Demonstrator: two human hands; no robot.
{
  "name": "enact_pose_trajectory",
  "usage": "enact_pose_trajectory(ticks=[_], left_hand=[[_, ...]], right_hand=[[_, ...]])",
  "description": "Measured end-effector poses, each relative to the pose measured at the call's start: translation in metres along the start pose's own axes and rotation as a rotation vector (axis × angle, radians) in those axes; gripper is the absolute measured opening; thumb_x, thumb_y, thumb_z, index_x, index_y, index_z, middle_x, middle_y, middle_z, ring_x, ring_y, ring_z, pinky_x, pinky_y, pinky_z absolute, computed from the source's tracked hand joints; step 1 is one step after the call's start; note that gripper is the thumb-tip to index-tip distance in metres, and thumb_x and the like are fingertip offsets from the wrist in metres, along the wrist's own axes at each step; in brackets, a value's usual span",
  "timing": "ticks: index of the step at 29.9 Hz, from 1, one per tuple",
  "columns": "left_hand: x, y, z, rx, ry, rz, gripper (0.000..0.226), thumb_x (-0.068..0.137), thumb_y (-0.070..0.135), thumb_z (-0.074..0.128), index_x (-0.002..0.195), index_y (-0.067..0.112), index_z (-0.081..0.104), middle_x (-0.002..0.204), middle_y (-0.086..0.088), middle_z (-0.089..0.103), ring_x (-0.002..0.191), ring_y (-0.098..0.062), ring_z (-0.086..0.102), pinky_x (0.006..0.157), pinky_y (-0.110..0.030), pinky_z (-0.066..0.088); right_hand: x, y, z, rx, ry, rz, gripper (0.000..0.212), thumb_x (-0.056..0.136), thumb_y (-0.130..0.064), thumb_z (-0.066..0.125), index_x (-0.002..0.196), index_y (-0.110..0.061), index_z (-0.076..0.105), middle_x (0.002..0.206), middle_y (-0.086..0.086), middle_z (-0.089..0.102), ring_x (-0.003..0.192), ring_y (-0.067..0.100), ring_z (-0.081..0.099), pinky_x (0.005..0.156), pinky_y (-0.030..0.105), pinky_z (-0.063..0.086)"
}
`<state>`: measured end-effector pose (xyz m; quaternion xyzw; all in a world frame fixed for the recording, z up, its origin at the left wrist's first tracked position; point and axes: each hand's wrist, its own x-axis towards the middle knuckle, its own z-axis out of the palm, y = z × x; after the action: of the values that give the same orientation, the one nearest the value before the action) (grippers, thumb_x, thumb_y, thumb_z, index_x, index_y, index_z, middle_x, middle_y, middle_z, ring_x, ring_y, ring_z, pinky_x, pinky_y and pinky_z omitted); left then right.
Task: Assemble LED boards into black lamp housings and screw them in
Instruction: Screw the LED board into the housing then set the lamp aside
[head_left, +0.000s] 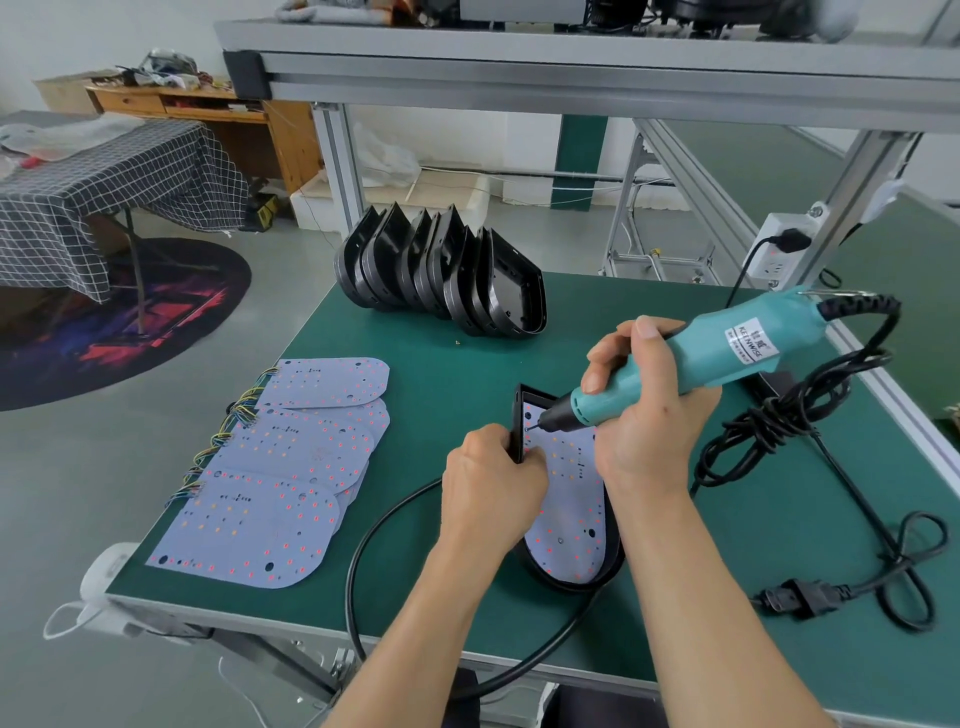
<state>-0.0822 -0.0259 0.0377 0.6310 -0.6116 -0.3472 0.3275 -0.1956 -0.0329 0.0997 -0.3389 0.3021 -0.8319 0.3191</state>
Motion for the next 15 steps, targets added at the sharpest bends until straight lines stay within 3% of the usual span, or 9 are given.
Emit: enact_pose_trajectory(ticks=[3, 5, 8, 10, 12, 14, 15], left_hand=[[0.004, -0.002, 0.0, 0.03, -0.029, -0.04, 0.038, 0.085, 0.024, 0.061, 0.063, 0.015, 0.032, 0.047, 0.007, 0.036, 0.051, -0.032, 0.057, 0.046, -0.027, 0.035], [0.006, -0.006, -0.002, 0.038, -0.032, -0.065, 0.041, 0.086, 0.022, 0.062, 0.061, 0.015, 0.03, 0.038, 0.009, 0.032, 0.036, -0.013, 0.042, 0.038, -0.021, 0.027], [0.009, -0.009, -0.004, 0.023, -0.043, -0.097, 0.048, 0.086, 0.032, 0.066, 0.059, 0.015, 0.031, 0.039, 0.008, 0.03, 0.037, -0.014, 0.03, 0.037, -0.02, 0.023], [0.009, -0.004, -0.008, 0.025, -0.021, -0.103, 0.056, 0.084, 0.051, 0.069, 0.06, 0.013, 0.035, 0.048, 0.005, 0.033, 0.048, -0.018, 0.031, 0.043, -0.025, 0.03], [0.009, 0.001, -0.015, 0.057, 0.025, -0.085, 0.062, 0.083, 0.065, 0.066, 0.065, 0.008, 0.049, 0.055, 0.0, 0.047, 0.059, -0.023, 0.045, 0.058, -0.03, 0.045], [0.011, 0.007, -0.024, 0.034, 0.13, -0.031, 0.054, 0.085, 0.067, 0.066, 0.084, 0.013, 0.068, 0.073, 0.006, 0.067, 0.081, -0.021, 0.064, 0.083, -0.037, 0.054], [0.011, 0.013, -0.027, -0.002, 0.194, 0.016, 0.045, 0.087, 0.062, 0.068, 0.092, 0.017, 0.071, 0.079, 0.011, 0.069, 0.088, -0.019, 0.066, 0.087, -0.039, 0.054]], right_hand=[[0.003, -0.006, -0.003, -0.01, -0.011, -0.021, 0.013, 0.089, -0.021, 0.065, 0.077, -0.024, 0.065, 0.067, 0.007, 0.063, 0.048, 0.023, 0.049, 0.058, 0.028, 0.042], [0.007, -0.013, -0.007, -0.015, -0.015, -0.037, 0.014, 0.091, -0.02, 0.065, 0.077, -0.024, 0.064, 0.067, 0.007, 0.062, 0.049, 0.024, 0.048, 0.059, 0.03, 0.042], [0.013, -0.023, -0.018, 0.043, 0.057, 0.002, 0.014, 0.094, -0.017, 0.063, 0.081, -0.015, 0.058, 0.065, 0.007, 0.059, 0.048, 0.023, 0.046, 0.056, 0.029, 0.04], [0.014, -0.027, -0.034, 0.124, 0.137, 0.074, 0.016, 0.097, -0.019, 0.06, 0.081, -0.014, 0.056, 0.064, 0.005, 0.056, 0.049, 0.019, 0.045, 0.053, 0.027, 0.039], [0.009, -0.028, -0.054, 0.16, 0.211, 0.149, 0.019, 0.097, -0.024, 0.06, 0.081, -0.017, 0.057, 0.067, 0.002, 0.055, 0.052, 0.016, 0.044, 0.054, 0.025, 0.039], [0.002, -0.028, -0.075, 0.174, 0.257, 0.193, 0.021, 0.098, -0.028, 0.059, 0.079, -0.019, 0.059, 0.07, 0.0, 0.055, 0.053, 0.014, 0.044, 0.055, 0.024, 0.04], [-0.001, -0.027, -0.084, 0.181, 0.273, 0.208, 0.022, 0.099, -0.029, 0.058, 0.079, -0.02, 0.059, 0.07, -0.001, 0.054, 0.054, 0.013, 0.044, 0.055, 0.023, 0.04]])
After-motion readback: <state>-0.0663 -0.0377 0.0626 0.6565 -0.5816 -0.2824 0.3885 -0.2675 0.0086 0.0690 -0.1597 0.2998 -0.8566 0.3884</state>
